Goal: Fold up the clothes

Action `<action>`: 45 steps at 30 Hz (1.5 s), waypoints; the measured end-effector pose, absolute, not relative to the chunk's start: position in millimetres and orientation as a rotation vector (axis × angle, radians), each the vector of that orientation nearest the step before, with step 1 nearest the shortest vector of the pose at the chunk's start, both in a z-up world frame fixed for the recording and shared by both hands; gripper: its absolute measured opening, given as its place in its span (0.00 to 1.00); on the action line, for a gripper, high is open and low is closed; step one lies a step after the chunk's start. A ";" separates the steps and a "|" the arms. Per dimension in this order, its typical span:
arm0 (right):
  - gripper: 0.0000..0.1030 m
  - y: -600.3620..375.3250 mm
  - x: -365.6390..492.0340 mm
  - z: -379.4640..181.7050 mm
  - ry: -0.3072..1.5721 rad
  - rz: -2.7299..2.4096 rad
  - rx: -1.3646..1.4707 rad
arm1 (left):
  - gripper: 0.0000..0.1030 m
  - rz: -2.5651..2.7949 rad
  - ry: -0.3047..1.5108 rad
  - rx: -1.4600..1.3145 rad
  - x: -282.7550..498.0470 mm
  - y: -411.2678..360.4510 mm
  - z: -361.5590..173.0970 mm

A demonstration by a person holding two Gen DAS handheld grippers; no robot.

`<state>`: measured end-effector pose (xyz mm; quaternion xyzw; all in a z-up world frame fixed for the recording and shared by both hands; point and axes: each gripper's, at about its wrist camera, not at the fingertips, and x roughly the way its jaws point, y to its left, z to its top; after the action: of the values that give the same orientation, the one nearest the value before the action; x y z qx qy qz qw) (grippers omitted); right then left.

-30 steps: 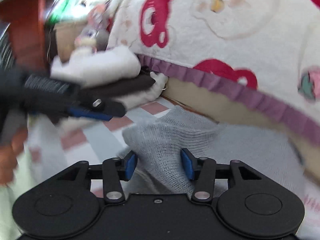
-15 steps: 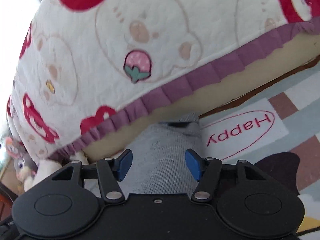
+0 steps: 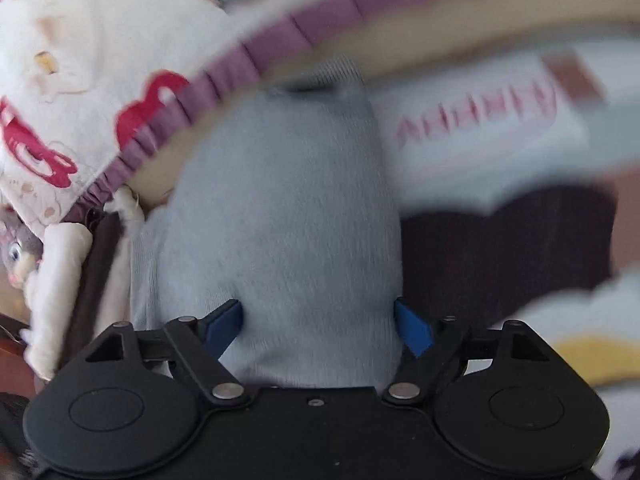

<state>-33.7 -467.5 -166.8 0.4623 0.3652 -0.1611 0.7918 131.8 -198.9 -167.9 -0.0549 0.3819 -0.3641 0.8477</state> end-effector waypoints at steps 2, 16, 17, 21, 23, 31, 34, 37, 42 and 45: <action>0.81 -475.0 -42.3 -167.7 0.763 -0.334 1.089 | 0.03 -0.763 0.803 -0.127 131.3 -198.0 -168.5; 0.89 -504.0 -23.2 -192.4 0.740 -0.291 1.193 | 0.03 -0.660 0.793 -0.146 136.6 -186.5 -147.8; 0.88 -504.0 -24.7 -193.1 0.739 -0.290 1.203 | 0.06 -0.616 0.772 -0.117 137.1 -184.5 -141.0; 0.89 -503.7 -30.8 -196.1 0.736 -0.286 1.242 | 0.33 -0.628 0.777 -0.105 140.0 -178.5 -126.8; 0.89 -503.6 -33.9 -197.6 0.735 -0.283 1.262 | 0.39 -0.691 0.806 -0.132 141.8 -176.1 -123.7; 0.89 -498.5 -47.3 -203.0 0.740 -0.255 1.334 | 0.65 -0.710 0.888 -0.006 145.5 -198.1 -143.6; 0.89 -490.7 -46.0 -206.8 0.767 -0.239 1.342 | 0.71 -0.674 0.944 -0.103 152.8 -187.5 -151.8; 0.84 -480.2 -35.5 -206.5 0.776 -0.266 1.258 | 0.71 -0.672 0.988 -0.224 158.8 -174.2 -160.0; 0.66 -456.6 -14.4 -164.2 0.662 -0.346 0.836 | 0.76 -0.697 1.008 -0.308 168.9 -177.9 -178.4; 0.57 -448.7 -17.5 -136.1 0.532 -0.374 0.668 | 0.47 -0.704 1.011 -0.354 168.0 -178.4 -176.0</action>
<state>-17.5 -448.7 -136.1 0.3220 0.2565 -0.1805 0.8933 168.0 -178.4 -175.9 -0.1653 0.4715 -0.3282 0.8016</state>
